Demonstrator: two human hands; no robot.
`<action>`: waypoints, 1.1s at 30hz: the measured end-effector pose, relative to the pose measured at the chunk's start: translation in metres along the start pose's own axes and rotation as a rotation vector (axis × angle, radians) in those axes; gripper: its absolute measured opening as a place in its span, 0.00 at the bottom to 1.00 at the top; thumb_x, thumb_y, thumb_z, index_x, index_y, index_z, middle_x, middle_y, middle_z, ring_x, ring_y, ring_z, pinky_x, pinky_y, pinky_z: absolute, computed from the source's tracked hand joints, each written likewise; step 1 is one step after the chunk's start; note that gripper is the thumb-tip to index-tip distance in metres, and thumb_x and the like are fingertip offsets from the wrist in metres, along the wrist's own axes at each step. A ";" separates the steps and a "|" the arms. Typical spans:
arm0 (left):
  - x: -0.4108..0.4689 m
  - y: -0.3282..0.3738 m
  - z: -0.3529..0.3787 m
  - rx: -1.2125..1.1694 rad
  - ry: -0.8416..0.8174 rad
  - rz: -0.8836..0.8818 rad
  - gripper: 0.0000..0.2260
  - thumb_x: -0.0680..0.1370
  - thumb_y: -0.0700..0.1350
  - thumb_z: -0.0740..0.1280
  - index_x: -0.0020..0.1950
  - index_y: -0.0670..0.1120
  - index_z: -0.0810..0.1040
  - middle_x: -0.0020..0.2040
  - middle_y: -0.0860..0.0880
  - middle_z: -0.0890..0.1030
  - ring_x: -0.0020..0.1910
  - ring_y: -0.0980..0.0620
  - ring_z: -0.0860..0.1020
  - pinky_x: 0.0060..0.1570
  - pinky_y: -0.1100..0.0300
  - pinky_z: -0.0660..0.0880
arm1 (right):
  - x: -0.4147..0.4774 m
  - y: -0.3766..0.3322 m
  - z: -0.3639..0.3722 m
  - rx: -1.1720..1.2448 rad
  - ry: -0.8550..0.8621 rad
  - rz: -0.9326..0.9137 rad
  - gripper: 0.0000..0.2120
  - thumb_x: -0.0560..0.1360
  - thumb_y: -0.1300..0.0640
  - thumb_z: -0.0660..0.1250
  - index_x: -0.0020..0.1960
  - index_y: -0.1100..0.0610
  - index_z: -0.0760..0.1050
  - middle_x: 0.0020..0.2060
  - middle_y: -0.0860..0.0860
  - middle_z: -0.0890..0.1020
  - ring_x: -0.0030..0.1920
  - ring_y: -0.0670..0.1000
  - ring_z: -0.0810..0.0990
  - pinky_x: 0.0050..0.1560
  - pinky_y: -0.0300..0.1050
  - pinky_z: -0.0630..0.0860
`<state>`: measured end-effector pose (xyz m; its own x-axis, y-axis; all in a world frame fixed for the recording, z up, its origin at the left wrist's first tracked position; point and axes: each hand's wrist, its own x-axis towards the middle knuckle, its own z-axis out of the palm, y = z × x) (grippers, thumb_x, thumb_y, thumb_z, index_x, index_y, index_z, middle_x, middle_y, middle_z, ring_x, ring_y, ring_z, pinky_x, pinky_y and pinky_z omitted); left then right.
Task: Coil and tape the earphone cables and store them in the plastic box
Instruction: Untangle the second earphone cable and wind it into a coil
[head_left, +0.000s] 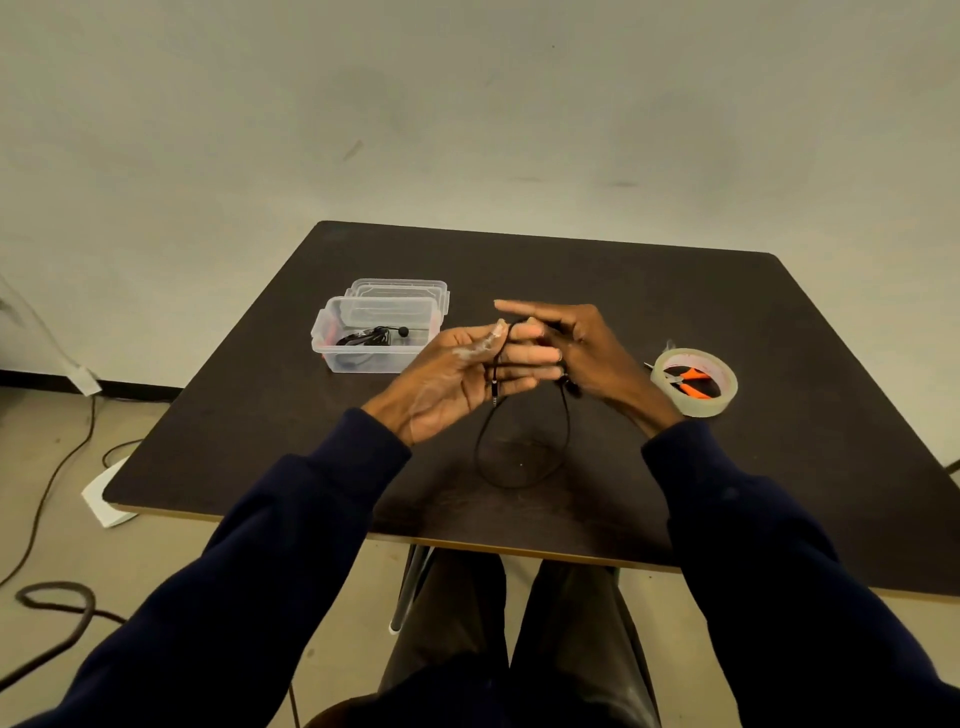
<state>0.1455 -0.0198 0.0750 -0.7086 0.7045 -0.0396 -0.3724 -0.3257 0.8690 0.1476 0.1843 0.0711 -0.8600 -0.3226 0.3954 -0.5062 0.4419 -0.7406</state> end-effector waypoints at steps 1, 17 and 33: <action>0.002 0.001 0.003 -0.065 -0.033 0.012 0.15 0.87 0.42 0.56 0.67 0.37 0.78 0.60 0.36 0.84 0.61 0.39 0.83 0.58 0.55 0.81 | -0.001 0.002 0.005 0.078 0.057 0.022 0.17 0.80 0.68 0.64 0.68 0.64 0.78 0.59 0.55 0.85 0.60 0.51 0.84 0.61 0.46 0.81; 0.039 0.016 0.005 -0.386 0.145 0.276 0.22 0.83 0.29 0.54 0.78 0.36 0.64 0.73 0.40 0.76 0.73 0.43 0.74 0.78 0.50 0.64 | -0.043 -0.006 0.061 -0.147 0.035 0.139 0.18 0.87 0.51 0.54 0.56 0.58 0.81 0.32 0.47 0.78 0.32 0.46 0.79 0.37 0.44 0.77; 0.038 0.019 0.002 -0.241 0.180 0.185 0.16 0.88 0.46 0.53 0.68 0.38 0.72 0.67 0.37 0.80 0.67 0.40 0.79 0.71 0.48 0.72 | -0.034 -0.022 0.045 -0.385 -0.038 0.232 0.11 0.83 0.51 0.65 0.47 0.55 0.81 0.33 0.42 0.79 0.34 0.40 0.79 0.39 0.45 0.77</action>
<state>0.1123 0.0022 0.0914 -0.8636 0.5042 0.0031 -0.3431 -0.5921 0.7292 0.1909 0.1479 0.0497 -0.9543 -0.2052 0.2172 -0.2932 0.7831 -0.5484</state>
